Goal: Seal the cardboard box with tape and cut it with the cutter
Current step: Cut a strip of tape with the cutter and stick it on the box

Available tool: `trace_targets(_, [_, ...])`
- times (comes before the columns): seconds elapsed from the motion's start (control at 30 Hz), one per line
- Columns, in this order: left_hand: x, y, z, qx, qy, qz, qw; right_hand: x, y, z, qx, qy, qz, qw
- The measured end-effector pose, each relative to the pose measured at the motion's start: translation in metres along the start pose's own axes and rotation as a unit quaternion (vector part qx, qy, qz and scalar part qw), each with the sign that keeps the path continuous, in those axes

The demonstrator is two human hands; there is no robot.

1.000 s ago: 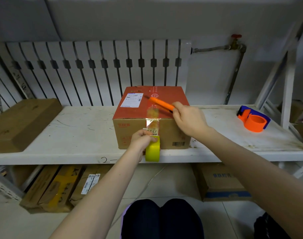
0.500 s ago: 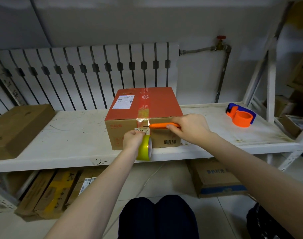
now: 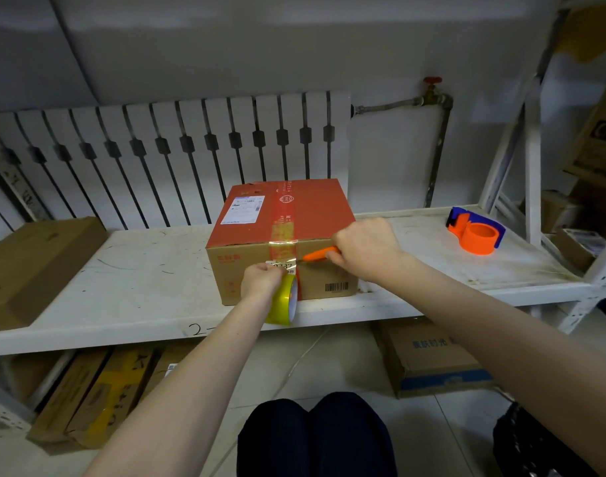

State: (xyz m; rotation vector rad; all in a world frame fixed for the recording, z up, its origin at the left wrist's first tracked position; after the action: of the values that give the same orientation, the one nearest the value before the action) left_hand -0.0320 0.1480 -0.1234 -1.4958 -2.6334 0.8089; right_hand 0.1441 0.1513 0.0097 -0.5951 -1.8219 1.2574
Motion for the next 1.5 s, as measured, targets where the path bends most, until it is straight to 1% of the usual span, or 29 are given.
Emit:
trace_targets(0.13, [0.003,-0.001,-0.002,0.006,-0.002,0.009,1.000,-0.006,-0.010,-0.015,0.059,0.018,-0.021,0.998])
trace_targets(0.27, [0.005,0.001,-0.002,0.011,0.003,0.018,1.000,-0.010,-0.027,-0.036,0.091,0.083,-0.078,0.989])
trace_targets(0.37, [0.006,0.001,0.000,0.010,0.001,0.023,1.000,-0.008,-0.023,-0.046,0.124,0.130,-0.103,0.978])
trace_targets(0.47, [0.006,0.000,-0.001,0.009,0.004,0.023,1.000,0.002,-0.010,-0.044,0.126,0.152,-0.126,0.972])
trace_targets(0.63, [0.006,0.000,-0.003,0.004,0.012,0.033,0.999,0.031,0.024,-0.033,0.127,0.162,-0.062,0.977])
trace_targets(0.73, [0.009,0.001,-0.002,0.010,0.018,0.038,0.999,0.045,0.035,-0.030,0.123,0.165,-0.043,0.978])
trace_targets(0.83, [0.014,0.001,-0.002,0.021,0.027,0.043,0.998,0.050,0.048,-0.034,0.128,0.187,-0.019,0.974])
trace_targets(0.87, [0.014,0.001,-0.003,0.030,0.032,0.045,0.998,0.051,0.050,-0.035,0.133,0.188,-0.021,0.973])
trace_targets(0.9, [0.015,0.001,-0.004,0.037,0.038,0.045,0.998,0.052,0.049,-0.032,0.139,0.176,-0.035,0.974])
trace_targets(0.97, [0.017,0.000,-0.005,0.052,0.048,0.045,0.997,0.055,0.042,-0.011,0.168,0.100,-0.062,0.979])
trace_targets(1.03, [0.016,-0.002,-0.008,0.069,0.053,0.045,0.995,0.054,0.043,0.021,0.196,-0.002,-0.029,0.980])
trace_targets(1.07, [0.015,-0.003,-0.009,0.078,0.054,0.046,0.994,0.052,0.045,0.032,0.200,-0.033,-0.009,0.979])
trace_targets(1.1, [0.015,-0.005,-0.010,0.087,0.055,0.049,0.994,0.051,0.047,0.037,0.208,-0.042,0.000,0.977])
trace_targets(1.23, [0.016,-0.017,-0.008,0.130,0.043,0.055,0.989,0.048,0.049,0.035,0.233,-0.023,0.016,0.972])
trace_targets(1.3, [0.016,-0.024,-0.008,0.132,0.047,0.057,0.988,0.046,0.047,0.037,0.240,-0.023,0.026,0.970])
trace_targets(1.4, [0.014,-0.033,-0.014,0.133,0.062,0.061,0.987,0.043,0.046,0.037,0.257,-0.015,0.029,0.966])
trace_targets(1.5, [0.003,-0.048,-0.036,0.150,0.098,0.050,0.983,0.040,0.046,0.036,0.260,-0.007,0.029,0.965])
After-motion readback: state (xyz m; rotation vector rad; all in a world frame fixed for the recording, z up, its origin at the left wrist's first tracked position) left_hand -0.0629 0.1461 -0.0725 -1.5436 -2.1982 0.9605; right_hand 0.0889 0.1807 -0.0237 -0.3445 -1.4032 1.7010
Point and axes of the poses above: each hand's wrist, its own x-axis towards the middle knuckle, its own y-axis out of the palm, z = x × y, the point moved 10 cm from there along x, towards the middle knuckle, and after that the axes turned 9 degrees about x, right-handed, at the moved point
